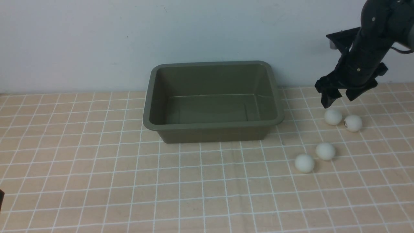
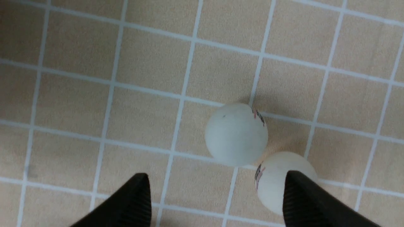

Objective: Put the table tennis balls into the box on the light coffee tablecloth.
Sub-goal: 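Reach for and grasp a ping pong ball on the table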

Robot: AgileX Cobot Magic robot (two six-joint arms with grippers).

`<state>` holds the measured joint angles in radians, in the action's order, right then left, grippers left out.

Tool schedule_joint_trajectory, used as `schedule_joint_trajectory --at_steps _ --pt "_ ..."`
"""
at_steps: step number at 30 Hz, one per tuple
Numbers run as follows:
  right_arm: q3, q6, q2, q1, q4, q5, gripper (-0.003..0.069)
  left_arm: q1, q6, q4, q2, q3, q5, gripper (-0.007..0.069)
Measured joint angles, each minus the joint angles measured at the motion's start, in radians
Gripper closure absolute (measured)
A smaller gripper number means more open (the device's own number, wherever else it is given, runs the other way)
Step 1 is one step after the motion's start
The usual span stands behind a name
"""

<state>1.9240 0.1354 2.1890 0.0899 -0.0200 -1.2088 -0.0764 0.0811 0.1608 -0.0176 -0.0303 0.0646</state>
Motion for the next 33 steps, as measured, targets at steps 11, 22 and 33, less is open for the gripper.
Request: schedule_joint_trajectory --at_steps 11,22,33 --pt "0.031 0.0 0.072 -0.007 0.0 0.016 0.015 0.0 0.0 0.0 0.0 0.0 0.0 0.0689" --pt "0.032 0.003 0.13 -0.014 0.0 0.064 0.015 0.0 0.0 0.0 0.0 0.0 0.0 0.0689" --pt "0.034 -0.001 0.168 -0.026 0.001 0.092 0.0209 0.0 0.0 0.0 0.0 0.0 0.0 0.0689"
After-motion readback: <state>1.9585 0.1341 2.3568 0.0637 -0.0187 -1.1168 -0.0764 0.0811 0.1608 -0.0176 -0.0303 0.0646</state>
